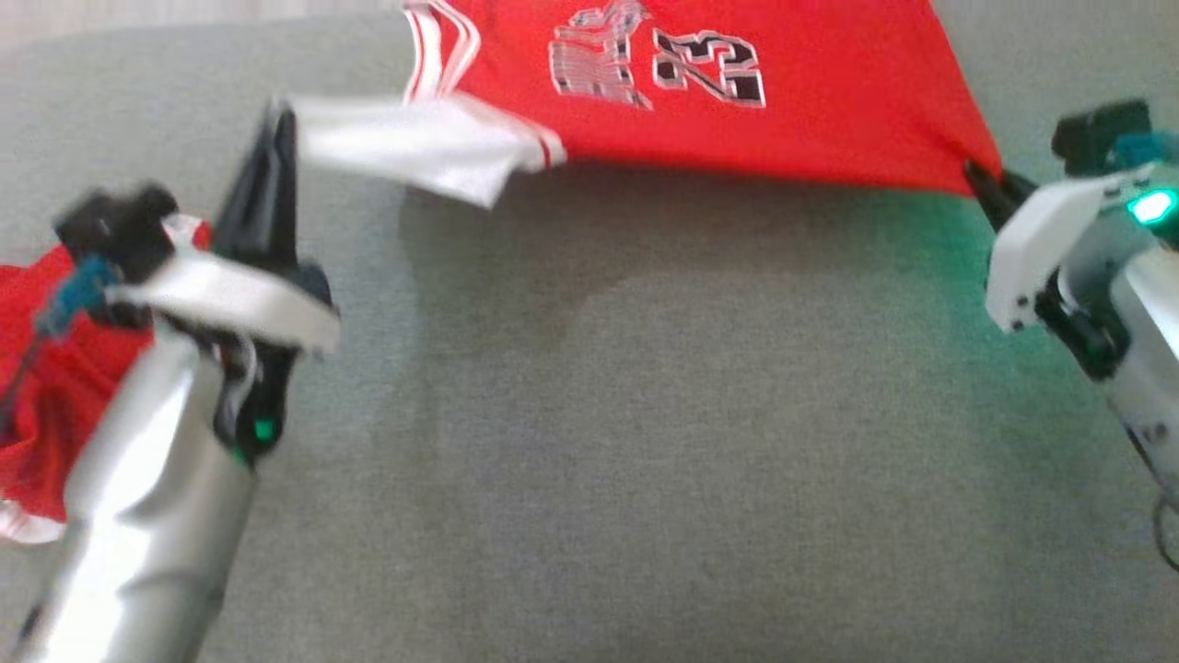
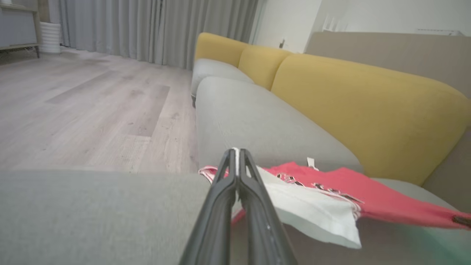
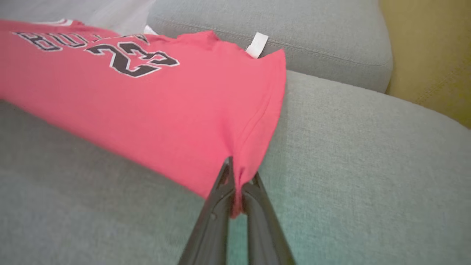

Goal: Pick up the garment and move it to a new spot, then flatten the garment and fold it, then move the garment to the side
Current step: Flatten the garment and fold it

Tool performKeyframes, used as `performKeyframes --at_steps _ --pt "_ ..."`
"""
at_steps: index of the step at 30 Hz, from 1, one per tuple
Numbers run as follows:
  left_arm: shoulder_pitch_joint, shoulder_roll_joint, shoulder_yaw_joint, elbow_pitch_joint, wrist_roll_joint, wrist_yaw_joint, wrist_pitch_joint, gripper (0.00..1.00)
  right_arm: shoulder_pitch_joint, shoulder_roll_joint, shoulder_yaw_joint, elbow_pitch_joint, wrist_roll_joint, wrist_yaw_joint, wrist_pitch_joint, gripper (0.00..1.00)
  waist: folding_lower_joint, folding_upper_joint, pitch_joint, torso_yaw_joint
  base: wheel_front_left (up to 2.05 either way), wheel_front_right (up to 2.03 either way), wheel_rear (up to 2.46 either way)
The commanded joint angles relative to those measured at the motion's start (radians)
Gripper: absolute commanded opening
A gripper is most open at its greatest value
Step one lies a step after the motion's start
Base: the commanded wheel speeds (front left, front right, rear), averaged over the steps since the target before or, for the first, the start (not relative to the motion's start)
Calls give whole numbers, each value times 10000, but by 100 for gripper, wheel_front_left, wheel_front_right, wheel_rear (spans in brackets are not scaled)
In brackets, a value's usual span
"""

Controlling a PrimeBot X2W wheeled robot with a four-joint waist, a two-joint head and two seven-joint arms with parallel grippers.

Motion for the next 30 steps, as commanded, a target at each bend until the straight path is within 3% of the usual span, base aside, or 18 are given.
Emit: performKeyframes --at_steps 1,6,10,22,30 --pt "61 605 260 -578 -108 18 100 0 152 -538 377 -472 118 67 20 0 3 0 -348 195 0 0 0" --pt "1572 1013 -11 -1784 -275 85 585 0 905 -1606 1532 -1310 681 67 -56 0 3 0 -812 366 0 0 0" --pt "2760 1339 -73 -2911 -399 404 946 0 1447 -2132 2247 -1698 1173 67 -246 0 3 0 -1294 395 0 0 0" --pt "5619 2182 -572 -5630 -503 1174 2038 0 2554 -2866 3468 -2546 2608 67 207 0 3 0 -2507 141 0 0 0" --pt "6859 2631 -669 -7270 -287 1825 2273 0 3189 -3623 3434 -3629 3984 67 917 0 3 0 -2800 87 0 0 0"
